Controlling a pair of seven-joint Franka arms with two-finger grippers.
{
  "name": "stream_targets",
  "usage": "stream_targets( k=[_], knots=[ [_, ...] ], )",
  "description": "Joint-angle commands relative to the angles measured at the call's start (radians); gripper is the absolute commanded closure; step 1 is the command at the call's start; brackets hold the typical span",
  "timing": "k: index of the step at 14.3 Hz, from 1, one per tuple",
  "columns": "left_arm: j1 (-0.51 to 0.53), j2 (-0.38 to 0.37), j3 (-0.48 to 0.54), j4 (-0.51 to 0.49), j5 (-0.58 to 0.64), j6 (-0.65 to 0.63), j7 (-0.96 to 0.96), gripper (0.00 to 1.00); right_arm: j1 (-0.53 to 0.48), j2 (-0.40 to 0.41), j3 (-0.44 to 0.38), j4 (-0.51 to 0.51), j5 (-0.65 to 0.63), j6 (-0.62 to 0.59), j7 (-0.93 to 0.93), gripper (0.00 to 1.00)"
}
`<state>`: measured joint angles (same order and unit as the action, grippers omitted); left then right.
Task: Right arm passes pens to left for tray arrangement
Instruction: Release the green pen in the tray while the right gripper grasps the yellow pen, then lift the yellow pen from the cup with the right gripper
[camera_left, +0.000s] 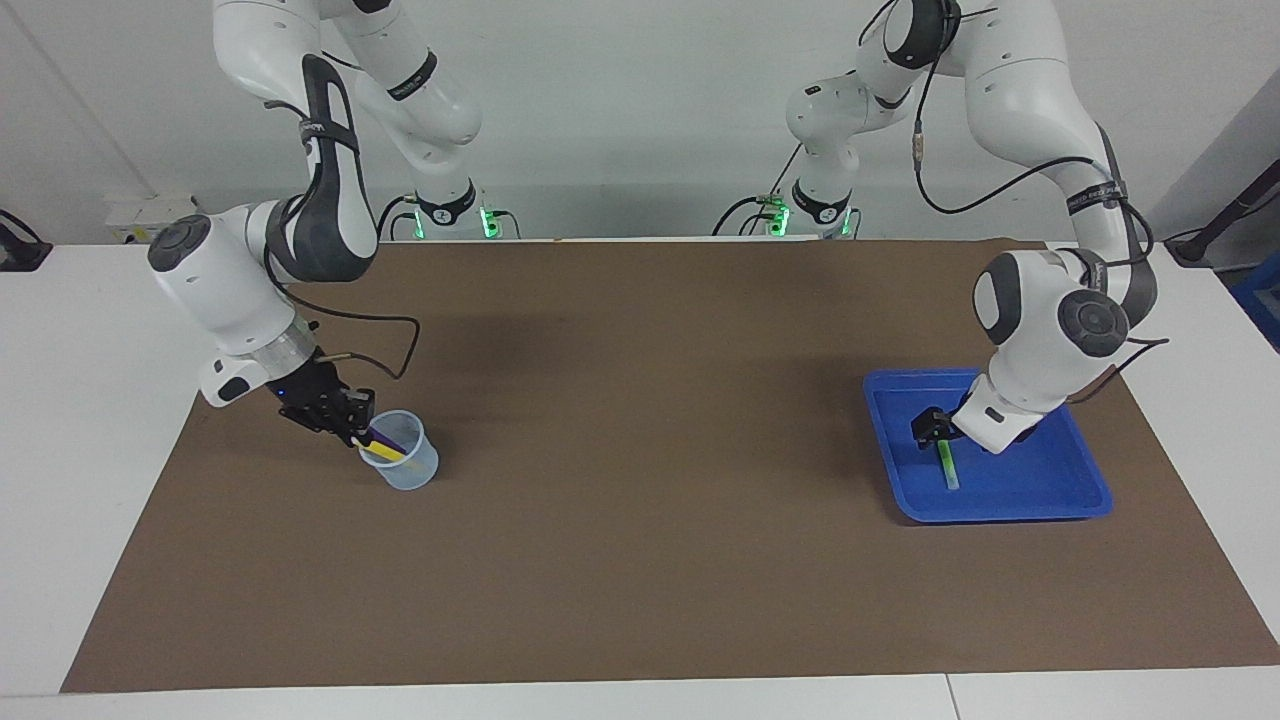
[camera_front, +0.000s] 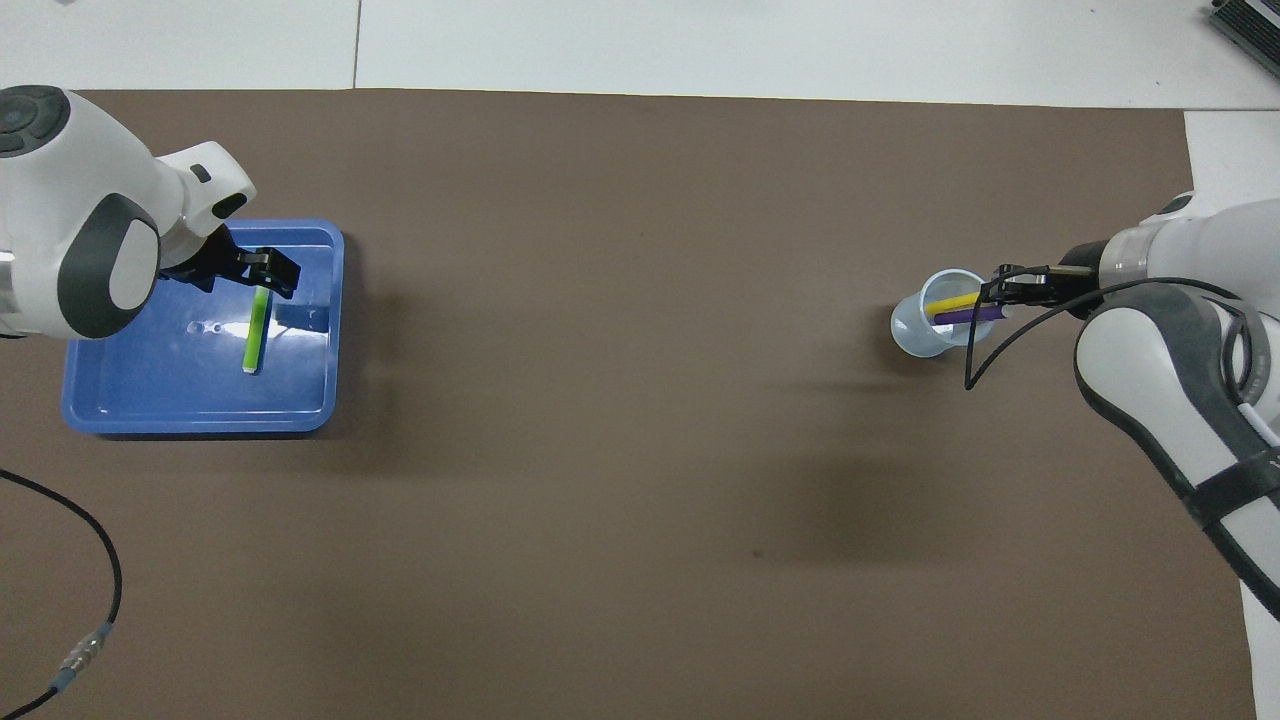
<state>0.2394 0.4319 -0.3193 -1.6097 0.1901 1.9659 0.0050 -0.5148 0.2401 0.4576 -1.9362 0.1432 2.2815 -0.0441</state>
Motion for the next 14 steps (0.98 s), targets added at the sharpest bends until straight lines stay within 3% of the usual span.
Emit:
stream_targets(
  k=[1, 6, 14],
  knots=[
    [-0.008, -0.085, 0.005, -0.018, -0.015, -0.018, 0.001, 0.00, -0.005, -0.002, 0.009, 0.003, -0.014, -0.008, -0.020, 1.00],
    [-0.029, -0.188, -0.007, -0.021, -0.037, -0.111, -0.008, 0.00, 0.007, -0.030, 0.009, 0.062, -0.030, -0.120, -0.019, 1.00],
    [-0.074, -0.357, -0.011, -0.036, -0.086, -0.209, -0.060, 0.00, 0.033, -0.166, 0.015, 0.083, -0.043, -0.237, -0.016, 1.00]
  ],
)
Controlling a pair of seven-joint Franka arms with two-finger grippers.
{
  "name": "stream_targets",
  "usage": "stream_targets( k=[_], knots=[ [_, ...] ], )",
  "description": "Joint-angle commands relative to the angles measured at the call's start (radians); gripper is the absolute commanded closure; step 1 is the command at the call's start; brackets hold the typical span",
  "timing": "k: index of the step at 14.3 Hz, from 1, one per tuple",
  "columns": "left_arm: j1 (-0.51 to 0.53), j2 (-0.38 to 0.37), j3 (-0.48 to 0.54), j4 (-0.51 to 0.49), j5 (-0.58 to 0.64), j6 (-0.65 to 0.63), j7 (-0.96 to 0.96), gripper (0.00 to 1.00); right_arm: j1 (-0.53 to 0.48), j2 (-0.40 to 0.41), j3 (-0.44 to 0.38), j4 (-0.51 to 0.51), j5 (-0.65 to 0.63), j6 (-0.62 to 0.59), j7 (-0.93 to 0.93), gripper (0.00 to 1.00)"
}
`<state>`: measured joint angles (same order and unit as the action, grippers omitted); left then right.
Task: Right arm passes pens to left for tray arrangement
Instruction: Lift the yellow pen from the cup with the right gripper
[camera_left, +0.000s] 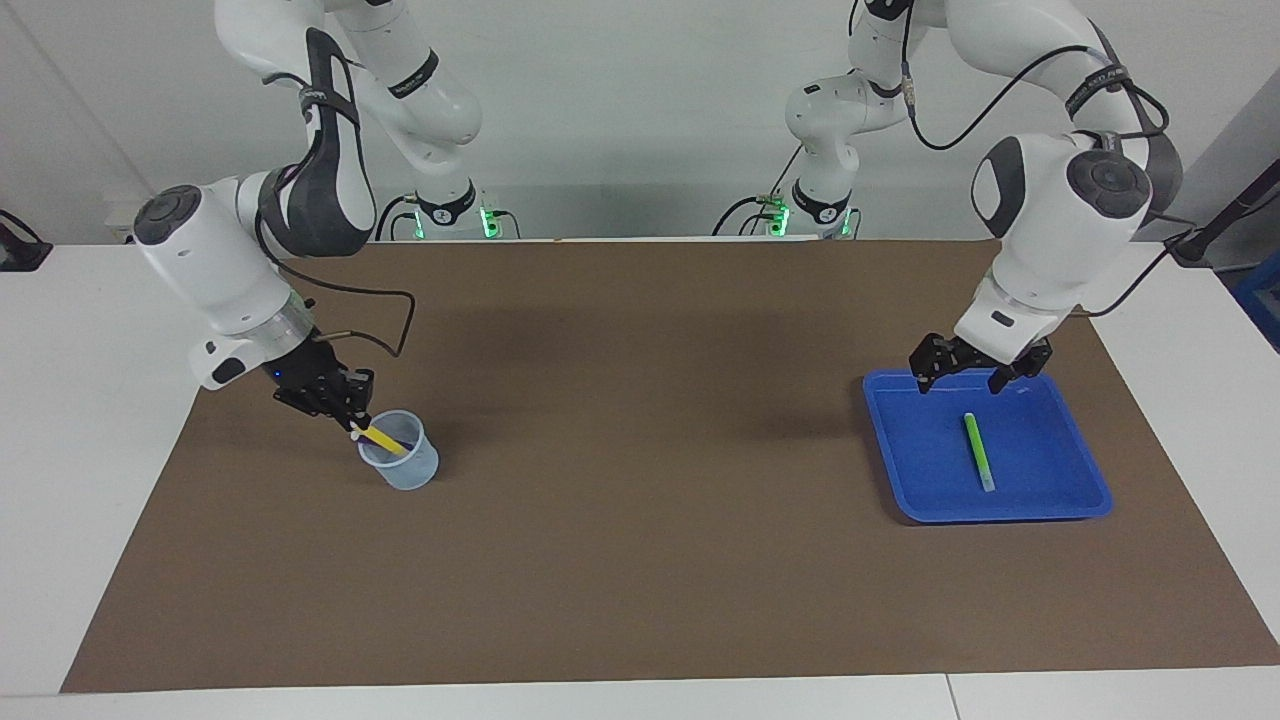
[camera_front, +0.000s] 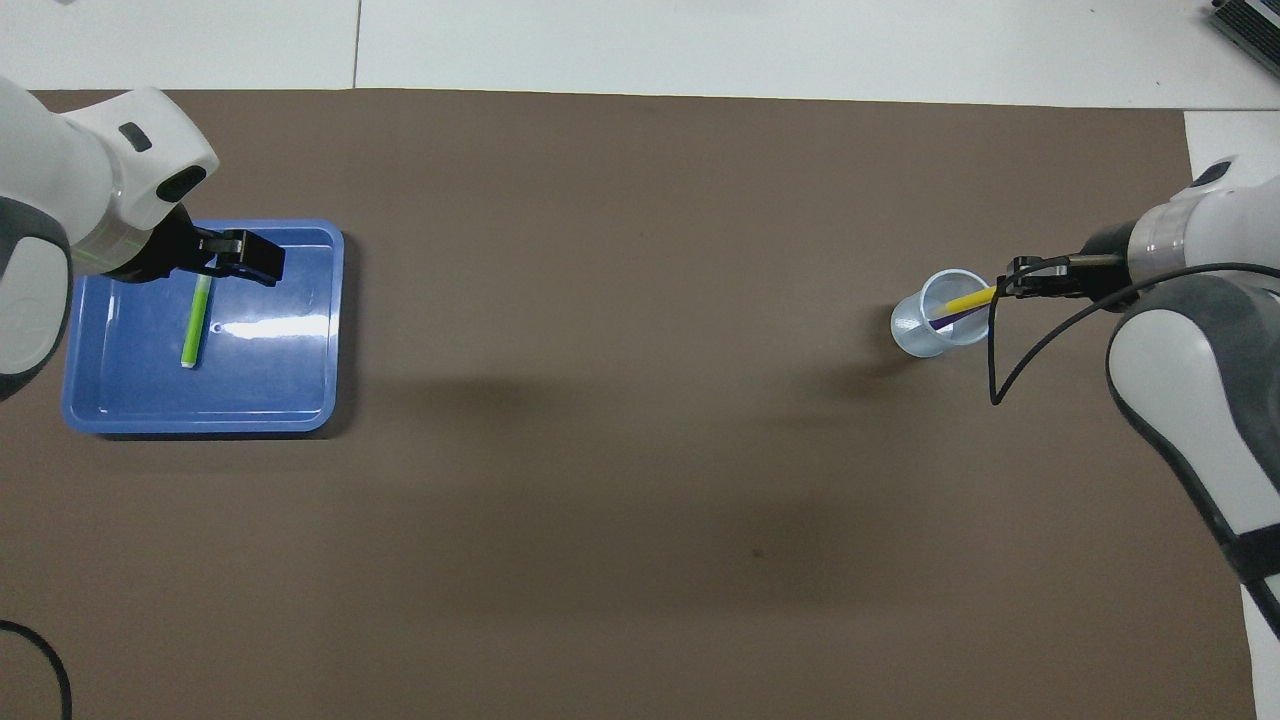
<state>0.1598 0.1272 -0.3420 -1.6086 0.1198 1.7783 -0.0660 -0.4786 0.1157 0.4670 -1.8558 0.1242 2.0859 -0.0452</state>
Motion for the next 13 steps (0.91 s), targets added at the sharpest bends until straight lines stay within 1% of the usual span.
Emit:
stream_targets(
  k=[1, 4, 6, 8, 9, 10, 11, 13],
  knots=[
    [0.007, -0.055, 0.012, -0.049, -0.016, -0.020, 0.012, 0.00, -0.005, -0.060, 0.006, 0.003, -0.023, -0.052, -0.018, 1.00],
    [0.007, -0.061, 0.015, -0.045, -0.016, -0.019, 0.009, 0.00, -0.002, -0.112, 0.007, 0.036, -0.021, -0.098, -0.018, 1.00],
    [0.003, -0.075, 0.015, -0.051, -0.016, -0.025, 0.012, 0.01, 0.035, -0.134, 0.009, 0.078, -0.008, -0.128, -0.009, 1.00],
    [0.007, -0.089, 0.012, -0.059, -0.017, -0.036, 0.020, 0.01, 0.067, -0.162, 0.009, 0.096, -0.003, -0.124, -0.004, 1.00],
    [0.012, -0.093, 0.014, -0.072, -0.050, -0.058, 0.023, 0.00, 0.087, -0.169, 0.009, 0.102, 0.002, -0.118, 0.008, 1.00],
    [0.017, -0.097, 0.023, -0.073, -0.143, -0.062, 0.018, 0.00, 0.109, -0.182, 0.007, 0.105, 0.009, -0.112, 0.028, 1.00],
    [0.023, -0.098, 0.026, -0.071, -0.204, -0.069, 0.009, 0.00, 0.127, -0.185, 0.009, 0.110, 0.029, -0.106, 0.043, 1.00],
    [0.026, -0.098, 0.031, -0.068, -0.247, -0.098, 0.002, 0.00, 0.169, -0.186, 0.007, 0.119, 0.046, -0.070, 0.079, 1.00]
  ],
)
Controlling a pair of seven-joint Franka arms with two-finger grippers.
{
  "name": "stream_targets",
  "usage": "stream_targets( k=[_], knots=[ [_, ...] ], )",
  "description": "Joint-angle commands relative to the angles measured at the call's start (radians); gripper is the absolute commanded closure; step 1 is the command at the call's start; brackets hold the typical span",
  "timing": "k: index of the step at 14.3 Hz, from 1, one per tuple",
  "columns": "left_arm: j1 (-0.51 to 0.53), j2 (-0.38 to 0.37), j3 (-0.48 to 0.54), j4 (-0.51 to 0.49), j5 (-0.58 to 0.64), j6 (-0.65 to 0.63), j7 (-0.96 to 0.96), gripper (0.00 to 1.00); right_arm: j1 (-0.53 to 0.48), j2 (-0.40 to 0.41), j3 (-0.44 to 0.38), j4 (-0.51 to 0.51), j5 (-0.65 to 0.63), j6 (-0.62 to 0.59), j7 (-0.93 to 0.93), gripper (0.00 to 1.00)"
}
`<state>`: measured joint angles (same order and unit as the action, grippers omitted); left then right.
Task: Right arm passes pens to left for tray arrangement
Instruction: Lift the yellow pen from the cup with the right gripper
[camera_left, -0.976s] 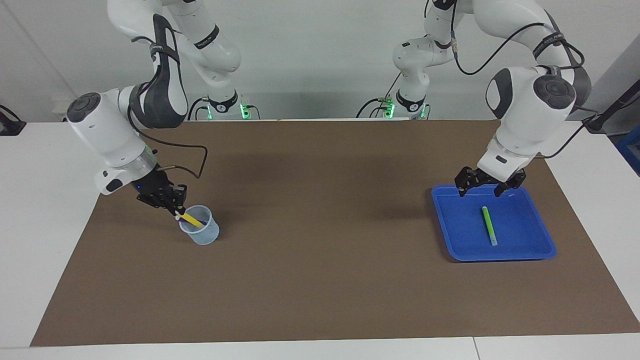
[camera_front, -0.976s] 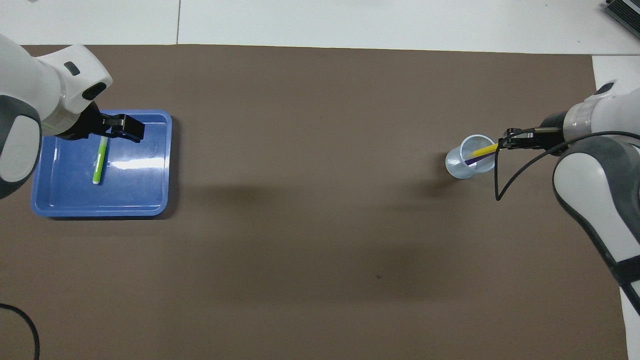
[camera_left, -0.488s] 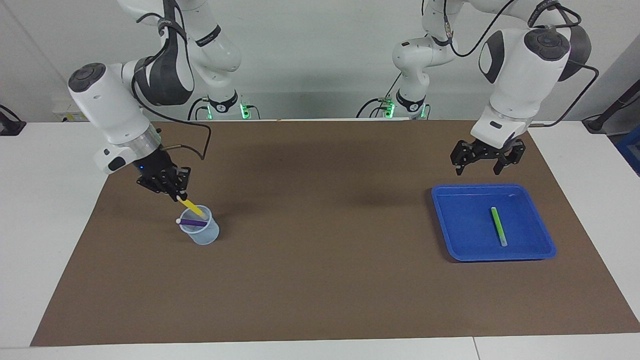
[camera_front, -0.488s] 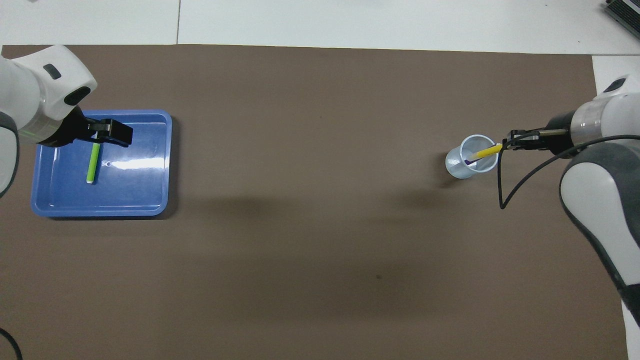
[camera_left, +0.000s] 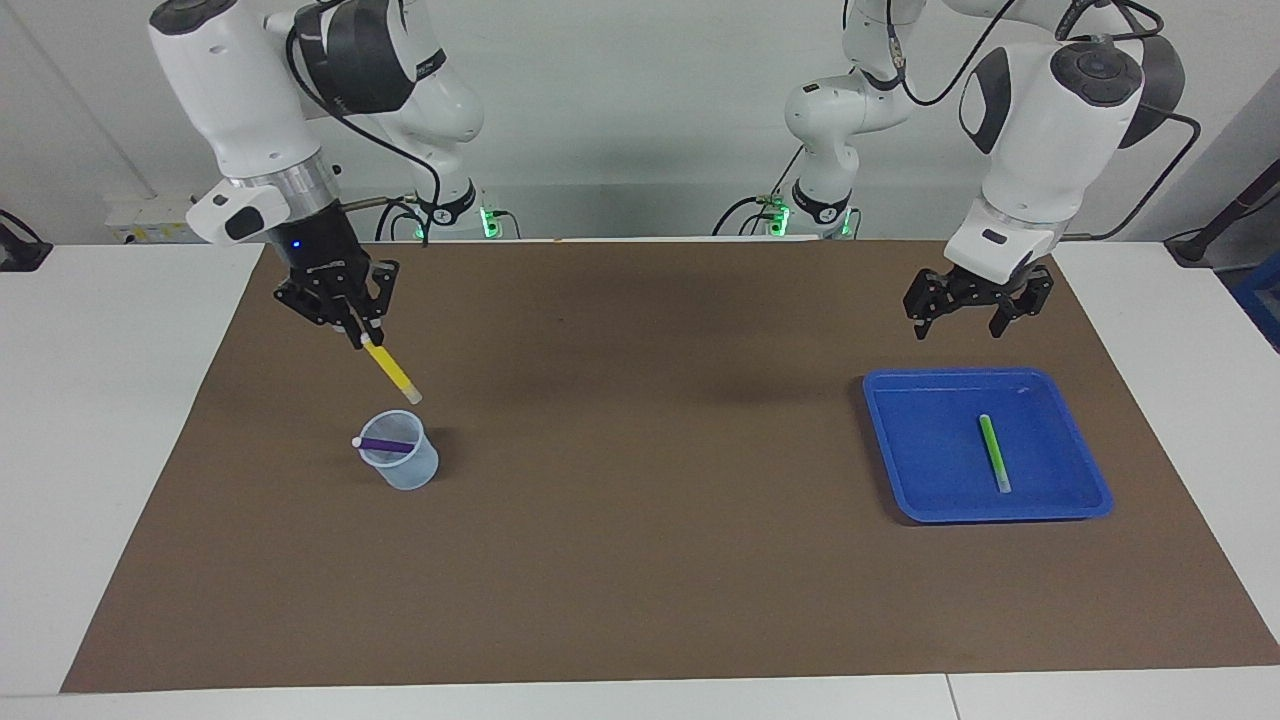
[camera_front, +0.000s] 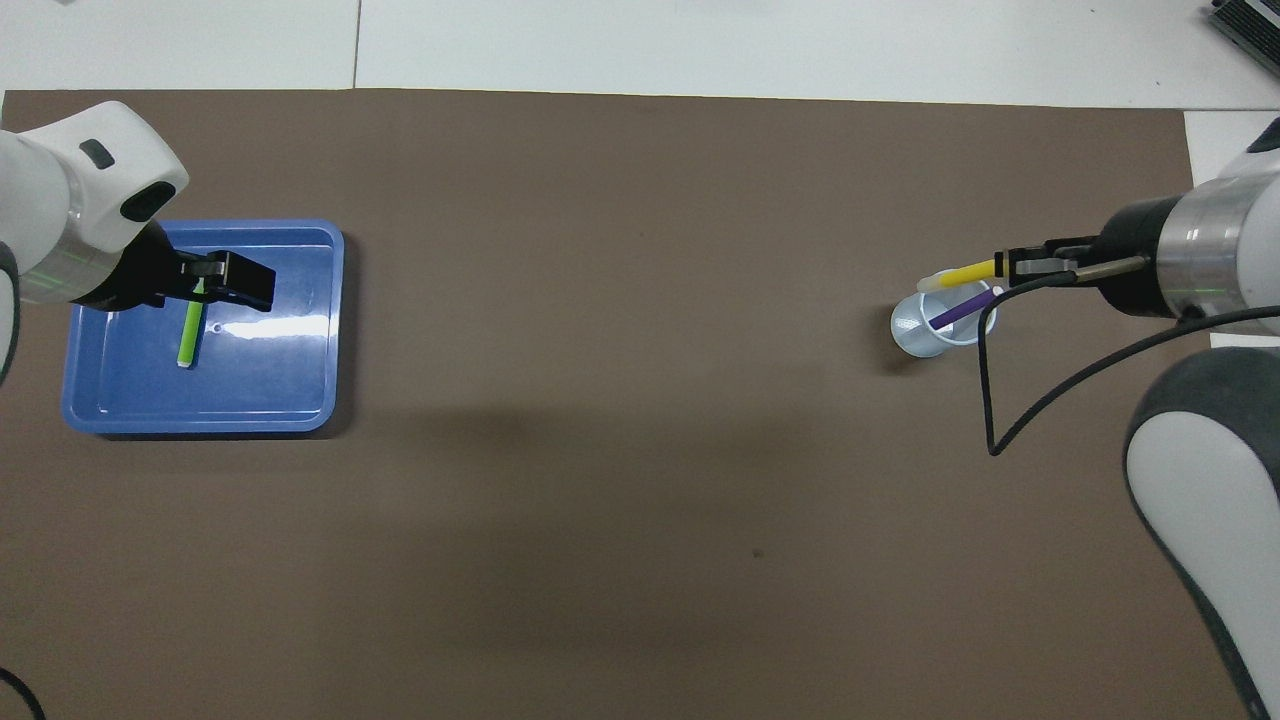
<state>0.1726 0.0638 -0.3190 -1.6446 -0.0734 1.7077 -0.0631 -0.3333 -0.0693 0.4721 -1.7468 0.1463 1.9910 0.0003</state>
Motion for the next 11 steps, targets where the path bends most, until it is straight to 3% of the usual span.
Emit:
stream_targets(
  k=[1, 3, 5, 9, 11],
  knots=[
    [0.028, -0.036, 0.008, -0.030, -0.093, -0.043, -0.015, 0.00, 0.039, -0.001, 0.002, 0.010, 0.024, 0.041, 0.056, 1.00],
    [0.048, -0.042, 0.008, -0.038, -0.118, -0.051, -0.017, 0.02, 0.083, -0.001, 0.002, 0.010, 0.024, 0.089, 0.099, 1.00],
    [0.094, -0.055, 0.008, -0.047, -0.228, -0.085, -0.039, 0.03, 0.135, -0.001, 0.003, 0.010, 0.024, 0.133, 0.174, 1.00],
    [0.127, -0.078, 0.011, -0.078, -0.370, -0.134, -0.239, 0.03, 0.255, 0.000, 0.002, 0.010, 0.024, 0.245, 0.361, 1.00],
    [0.149, -0.085, 0.012, -0.080, -0.496, -0.183, -0.375, 0.03, 0.296, 0.000, 0.002, 0.010, 0.024, 0.288, 0.435, 1.00]
  ],
)
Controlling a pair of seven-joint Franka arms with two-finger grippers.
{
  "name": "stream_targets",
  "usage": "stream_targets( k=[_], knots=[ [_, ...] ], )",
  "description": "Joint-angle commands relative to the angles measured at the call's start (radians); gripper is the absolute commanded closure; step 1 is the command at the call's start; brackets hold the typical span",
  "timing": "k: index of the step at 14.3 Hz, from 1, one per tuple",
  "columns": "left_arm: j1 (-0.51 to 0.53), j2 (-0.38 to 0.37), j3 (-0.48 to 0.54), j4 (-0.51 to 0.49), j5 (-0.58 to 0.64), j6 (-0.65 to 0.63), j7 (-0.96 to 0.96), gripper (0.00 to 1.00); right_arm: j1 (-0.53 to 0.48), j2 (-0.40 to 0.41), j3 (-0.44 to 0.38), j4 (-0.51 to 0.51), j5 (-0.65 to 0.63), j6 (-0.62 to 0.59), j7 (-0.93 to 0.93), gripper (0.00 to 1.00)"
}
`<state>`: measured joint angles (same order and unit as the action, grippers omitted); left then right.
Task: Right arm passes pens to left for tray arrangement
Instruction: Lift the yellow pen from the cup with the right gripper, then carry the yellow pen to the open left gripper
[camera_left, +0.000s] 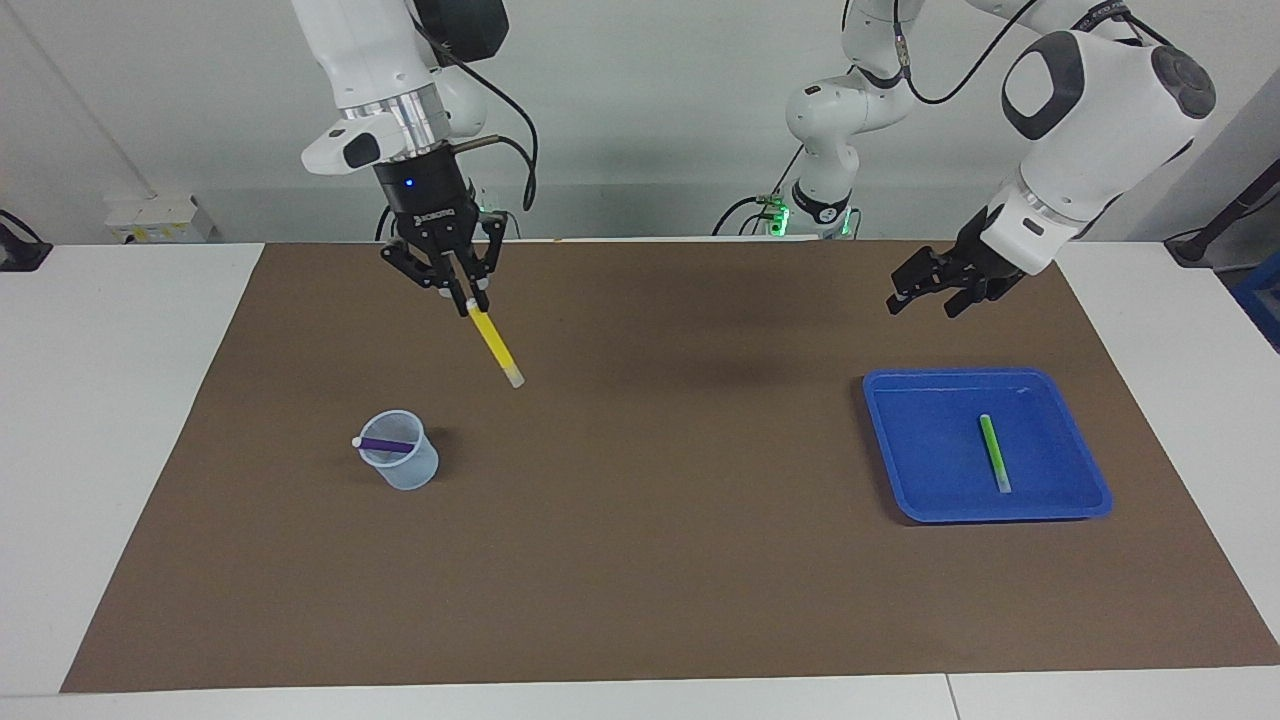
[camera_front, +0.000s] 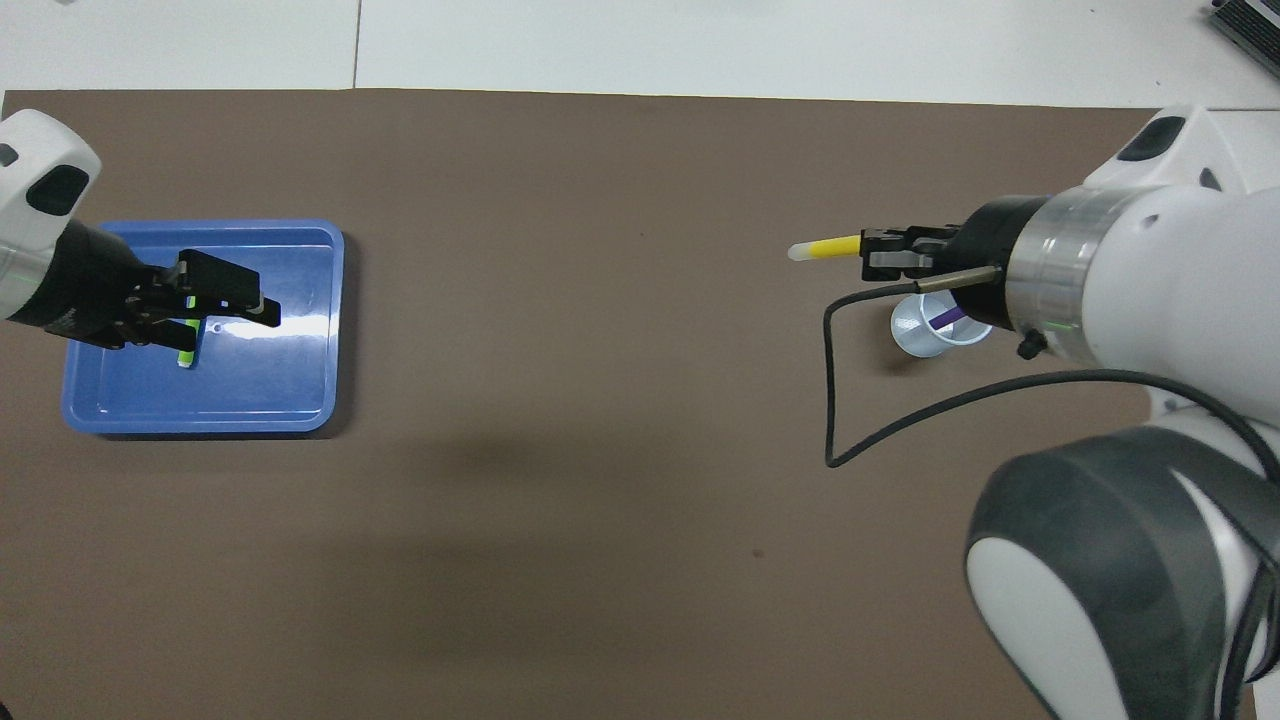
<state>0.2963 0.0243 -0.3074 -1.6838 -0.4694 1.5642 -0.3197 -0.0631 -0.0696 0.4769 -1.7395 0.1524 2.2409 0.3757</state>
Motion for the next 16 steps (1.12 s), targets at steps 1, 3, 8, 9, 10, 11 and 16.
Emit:
stream_targets(
  k=[1, 3, 8, 9, 10, 11, 16],
  knots=[
    [0.036, -0.050, 0.001, -0.043, -0.157, -0.047, -0.216, 0.03, 0.043, 0.002, -0.001, 0.003, 0.018, 0.061, 0.092, 1.00],
    [0.030, -0.053, 0.001, -0.062, -0.187, -0.029, -0.318, 0.03, 0.075, 0.005, -0.003, 0.003, 0.016, 0.109, 0.129, 1.00],
    [0.023, -0.118, 0.001, -0.200, -0.372, 0.153, -0.429, 0.09, 0.154, 0.011, -0.001, 0.003, 0.016, 0.198, 0.236, 1.00],
    [0.021, -0.124, -0.001, -0.220, -0.396, 0.186, -0.452, 0.09, 0.163, 0.013, -0.001, 0.005, 0.018, 0.213, 0.255, 1.00],
    [0.020, -0.124, -0.007, -0.223, -0.400, 0.195, -0.476, 0.09, 0.172, 0.014, 0.000, 0.005, 0.021, 0.226, 0.264, 1.00],
    [0.005, -0.124, -0.007, -0.221, -0.413, 0.201, -0.514, 0.09, 0.174, 0.017, 0.002, 0.005, 0.045, 0.229, 0.256, 1.00],
    [-0.037, -0.124, -0.010, -0.221, -0.503, 0.252, -0.662, 0.10, 0.178, 0.039, 0.021, 0.026, 0.148, 0.226, 0.197, 1.00]
  ],
)
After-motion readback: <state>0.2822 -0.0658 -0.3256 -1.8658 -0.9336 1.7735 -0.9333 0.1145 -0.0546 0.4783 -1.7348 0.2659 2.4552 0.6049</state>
